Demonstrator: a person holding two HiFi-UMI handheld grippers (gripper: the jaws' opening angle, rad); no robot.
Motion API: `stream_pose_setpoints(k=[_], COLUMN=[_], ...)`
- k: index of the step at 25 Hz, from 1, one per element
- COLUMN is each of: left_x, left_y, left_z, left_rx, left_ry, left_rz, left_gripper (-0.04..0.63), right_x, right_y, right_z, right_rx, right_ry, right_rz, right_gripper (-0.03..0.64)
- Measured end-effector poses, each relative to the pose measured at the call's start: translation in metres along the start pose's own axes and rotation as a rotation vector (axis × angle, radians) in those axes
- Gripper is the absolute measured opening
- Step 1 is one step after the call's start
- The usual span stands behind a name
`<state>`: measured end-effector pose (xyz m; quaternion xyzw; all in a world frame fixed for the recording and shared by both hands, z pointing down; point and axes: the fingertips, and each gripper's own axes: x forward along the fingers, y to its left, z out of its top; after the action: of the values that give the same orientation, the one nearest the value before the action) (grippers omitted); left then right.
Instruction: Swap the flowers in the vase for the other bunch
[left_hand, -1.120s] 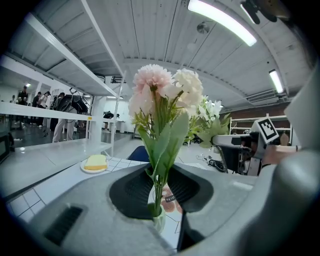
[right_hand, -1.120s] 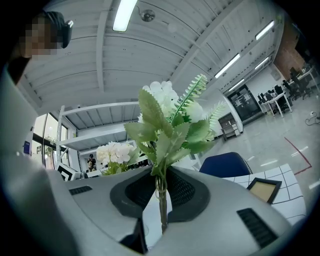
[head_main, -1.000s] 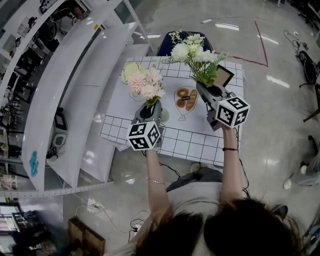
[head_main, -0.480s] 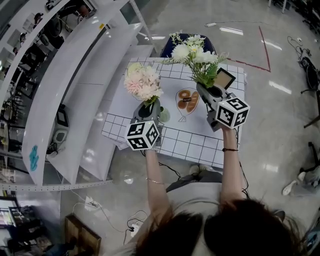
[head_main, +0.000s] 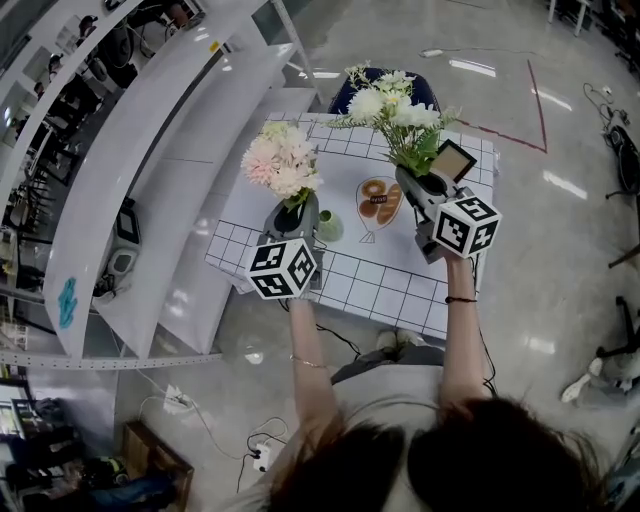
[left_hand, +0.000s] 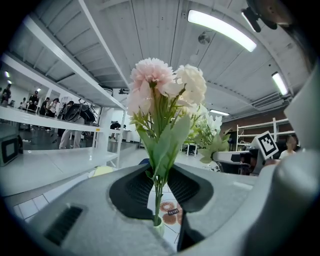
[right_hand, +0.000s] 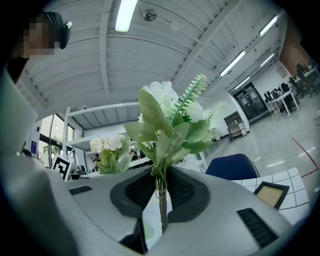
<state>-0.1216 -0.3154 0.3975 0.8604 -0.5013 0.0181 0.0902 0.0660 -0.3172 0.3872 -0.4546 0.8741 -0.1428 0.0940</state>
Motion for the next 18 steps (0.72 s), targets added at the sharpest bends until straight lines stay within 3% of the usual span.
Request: stream_pose_setpoints(k=[18], left_x=[-0.031], left_y=[0.011], left_z=[0.046], left_rx=[-0.019], left_ry=[-0.105], left_rz=[0.028], left_gripper=[0.094], right_x=[0.017], right_y=[0.017], right_z=[0.000], right_rx=[0.007], right_ry=[0.015], right_rz=[0.054], right_gripper=[0.054])
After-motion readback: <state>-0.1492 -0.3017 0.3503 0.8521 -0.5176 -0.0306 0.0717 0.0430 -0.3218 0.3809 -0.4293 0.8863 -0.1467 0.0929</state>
